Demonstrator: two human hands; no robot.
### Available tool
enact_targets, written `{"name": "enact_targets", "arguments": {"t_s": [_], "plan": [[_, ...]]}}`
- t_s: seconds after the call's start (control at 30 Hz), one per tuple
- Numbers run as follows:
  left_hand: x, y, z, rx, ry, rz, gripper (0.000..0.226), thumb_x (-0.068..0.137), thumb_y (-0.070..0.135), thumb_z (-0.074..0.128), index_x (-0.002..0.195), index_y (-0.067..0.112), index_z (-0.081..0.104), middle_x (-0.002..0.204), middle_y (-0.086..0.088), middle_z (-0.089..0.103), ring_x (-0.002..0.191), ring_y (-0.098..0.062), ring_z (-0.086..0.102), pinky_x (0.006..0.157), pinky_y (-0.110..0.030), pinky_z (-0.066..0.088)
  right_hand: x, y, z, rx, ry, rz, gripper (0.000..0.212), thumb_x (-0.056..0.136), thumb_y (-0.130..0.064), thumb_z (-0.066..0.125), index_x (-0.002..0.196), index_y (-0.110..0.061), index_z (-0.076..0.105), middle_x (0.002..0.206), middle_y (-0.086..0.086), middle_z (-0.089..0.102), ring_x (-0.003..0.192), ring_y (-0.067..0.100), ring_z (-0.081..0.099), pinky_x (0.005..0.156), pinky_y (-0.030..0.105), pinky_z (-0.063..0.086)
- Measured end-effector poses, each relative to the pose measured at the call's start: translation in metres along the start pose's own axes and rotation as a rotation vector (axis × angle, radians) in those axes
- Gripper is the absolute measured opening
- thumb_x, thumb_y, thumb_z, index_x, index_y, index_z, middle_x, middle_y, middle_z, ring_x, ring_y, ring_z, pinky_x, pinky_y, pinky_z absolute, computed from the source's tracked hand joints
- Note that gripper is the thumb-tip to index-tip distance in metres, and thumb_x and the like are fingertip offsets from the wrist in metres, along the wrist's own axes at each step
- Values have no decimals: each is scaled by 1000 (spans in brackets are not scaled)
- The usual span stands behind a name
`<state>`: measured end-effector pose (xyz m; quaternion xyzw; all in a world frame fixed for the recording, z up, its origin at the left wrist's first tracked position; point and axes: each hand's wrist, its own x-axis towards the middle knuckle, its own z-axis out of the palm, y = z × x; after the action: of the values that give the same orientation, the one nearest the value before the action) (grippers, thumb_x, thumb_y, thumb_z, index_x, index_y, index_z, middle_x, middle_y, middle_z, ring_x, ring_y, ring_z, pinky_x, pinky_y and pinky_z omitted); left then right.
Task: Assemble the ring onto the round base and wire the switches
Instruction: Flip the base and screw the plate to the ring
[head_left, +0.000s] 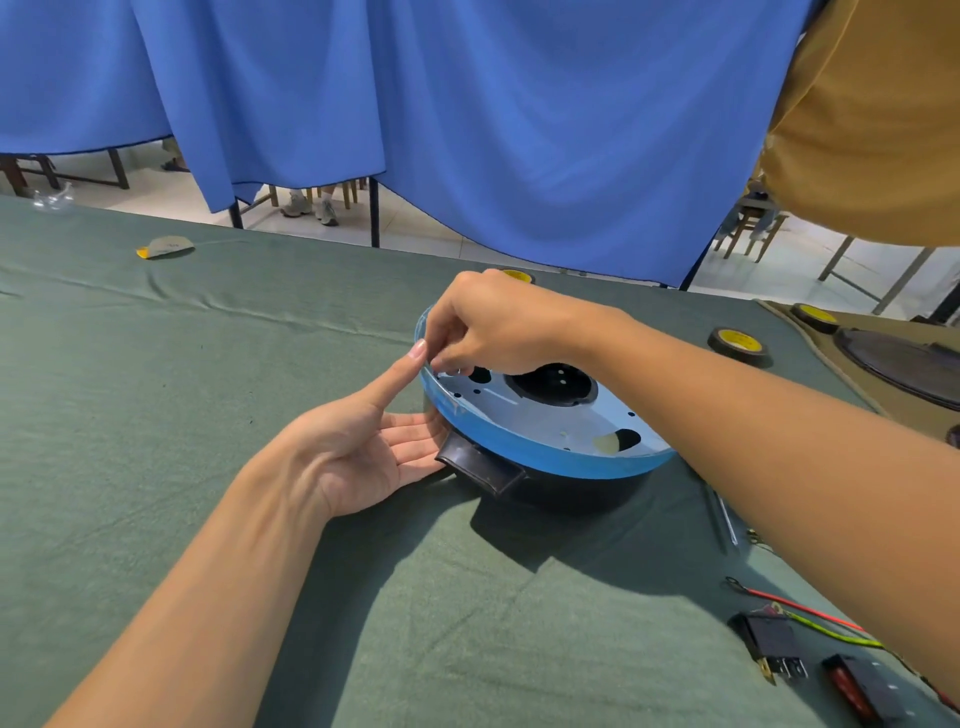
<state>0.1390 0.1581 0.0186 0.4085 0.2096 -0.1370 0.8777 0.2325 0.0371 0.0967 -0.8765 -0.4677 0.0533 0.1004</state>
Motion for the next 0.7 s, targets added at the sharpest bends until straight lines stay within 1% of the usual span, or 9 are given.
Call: {"name": "enact_targets", "arguments": {"t_s": [0.07, 0.17, 0.27, 0.33, 0.43, 0.5, 0.57, 0.63, 0.7], "plan": [[0, 0, 0, 4, -1, -3, 79, 63, 43, 81, 113, -13, 58, 121, -22, 66, 108, -30, 67, 78, -49, 58, 0, -1, 2, -42, -1, 0, 12, 91, -23, 65, 93, -17, 75, 66, -14, 62, 62, 2, 57, 56, 16, 41], [2, 0, -1, 11, -5, -1, 78, 62, 43, 81, 112, -13, 59, 122, -22, 65, 109, -29, 66, 79, -49, 58, -1, -1, 4, -107, -17, -8, 18, 94, -28, 60, 82, -18, 68, 64, -13, 57, 61, 4, 52, 55, 20, 36], [2, -1, -2, 4, 0, -1, 79, 63, 43, 81, 113, -13, 58, 122, -22, 65, 109, -30, 67, 80, -49, 58, -2, 1, 3, -75, -19, -22, 8, 91, -28, 64, 85, -23, 67, 69, -17, 57, 65, 1, 53, 55, 15, 34], [2, -1, -1, -4, 0, 6, 79, 60, 42, 82, 111, -14, 59, 120, -22, 66, 103, -29, 69, 76, -47, 60, -2, 2, 2, -47, -24, -31, 3, 87, -23, 68, 86, -26, 68, 71, -19, 58, 67, 0, 54, 56, 13, 35], [2, -2, 0, 0, -4, 17, 78, 56, 41, 82, 107, -13, 60, 118, -22, 66, 89, -29, 73, 71, -43, 62, 1, 3, 4, -66, -12, -35, 6, 86, -22, 69, 80, -25, 69, 66, -17, 57, 64, 3, 54, 57, 18, 38], [2, -2, -1, 9, -3, 16, 79, 54, 41, 83, 107, -13, 60, 119, -22, 66, 89, -30, 73, 72, -43, 61, 1, 3, 8, -99, 5, -34, 16, 88, -27, 65, 73, -24, 66, 62, -12, 57, 61, 7, 52, 58, 24, 42], [3, -2, -1, 10, -6, 17, 80, 55, 42, 83, 108, -13, 60, 120, -22, 66, 95, -29, 72, 75, -44, 61, 0, 4, 9, -125, 6, -31, 26, 92, -33, 60, 69, -22, 63, 60, -8, 55, 60, 7, 47, 58, 26, 39], [3, -2, -2, 12, -4, 19, 80, 59, 43, 82, 111, -13, 59, 119, -22, 67, 101, -29, 70, 78, -46, 59, -4, 6, 6, -142, 34, -19, 33, 94, -39, 56, 71, -17, 66, 61, -4, 57, 59, 7, 45, 55, 26, 35], [3, -2, -1, 18, 1, 18, 80, 63, 44, 81, 112, -14, 57, 116, -23, 68, 100, -30, 71, 77, -47, 59, -14, 10, 0, -122, 101, 14, 34, 95, -40, 55, 74, -16, 66, 67, -2, 61, 63, 7, 49, 58, 27, 38]]}}
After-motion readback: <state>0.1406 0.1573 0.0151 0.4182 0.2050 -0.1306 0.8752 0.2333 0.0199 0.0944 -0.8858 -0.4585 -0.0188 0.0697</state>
